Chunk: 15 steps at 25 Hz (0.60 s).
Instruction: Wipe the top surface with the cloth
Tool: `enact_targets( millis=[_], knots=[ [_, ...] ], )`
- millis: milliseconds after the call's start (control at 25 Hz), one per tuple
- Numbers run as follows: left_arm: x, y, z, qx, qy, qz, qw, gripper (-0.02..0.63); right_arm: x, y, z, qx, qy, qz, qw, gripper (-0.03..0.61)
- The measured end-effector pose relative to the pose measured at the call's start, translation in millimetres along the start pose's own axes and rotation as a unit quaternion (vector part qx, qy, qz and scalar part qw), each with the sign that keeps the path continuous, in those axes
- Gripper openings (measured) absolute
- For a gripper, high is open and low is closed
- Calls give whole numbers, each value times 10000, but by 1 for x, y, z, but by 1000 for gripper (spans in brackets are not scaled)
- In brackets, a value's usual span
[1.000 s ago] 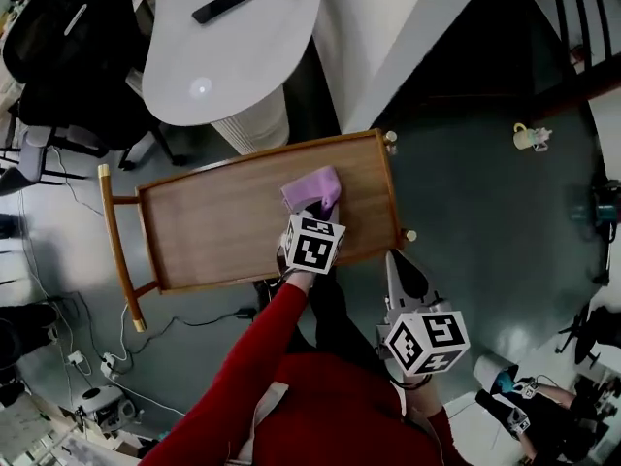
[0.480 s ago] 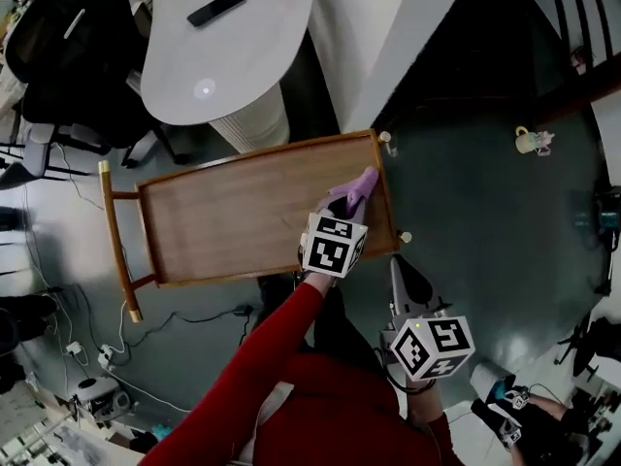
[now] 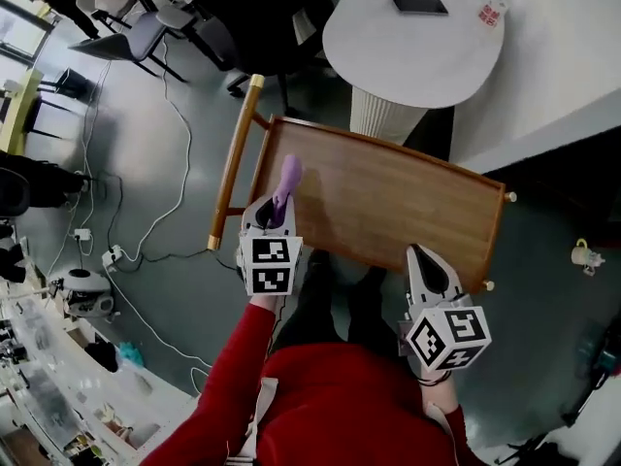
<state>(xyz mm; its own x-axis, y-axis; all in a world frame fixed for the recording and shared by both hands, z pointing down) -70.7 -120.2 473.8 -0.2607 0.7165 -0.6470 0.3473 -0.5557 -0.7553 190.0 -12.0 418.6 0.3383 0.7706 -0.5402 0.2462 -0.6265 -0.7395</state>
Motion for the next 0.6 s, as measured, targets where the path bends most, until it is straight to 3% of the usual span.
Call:
enact_targets(
  millis=[80,160,440,600],
  knots=[
    [10,-22,31,-270,458,344,9980,48,-14,1,18,58,194,71,9998,3],
    [16,-40,47,-290,604,568,9961,48,-21,1,31,119,309,137,9994,3],
    [7,-64,41,-273,407,993,9939,48,-24,-4,43,85,142,240,9996,3],
    [-5,-80,29,-51,-105,1184,9929,48,-16,-13,41,-137,-99,206,9996,3]
  ],
)
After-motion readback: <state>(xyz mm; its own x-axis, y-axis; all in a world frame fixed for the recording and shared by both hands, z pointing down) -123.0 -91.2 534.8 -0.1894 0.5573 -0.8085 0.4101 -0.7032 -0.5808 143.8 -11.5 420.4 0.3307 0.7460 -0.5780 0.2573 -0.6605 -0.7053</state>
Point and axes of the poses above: the fingertips, and each gripper's own axes: x backward along the fingers, z to its left, y out of its top, the point moved 7 cm from there along x, backward along the fingers, and after that the axes turned 3 degrees about -y, right-handed, at the moved point
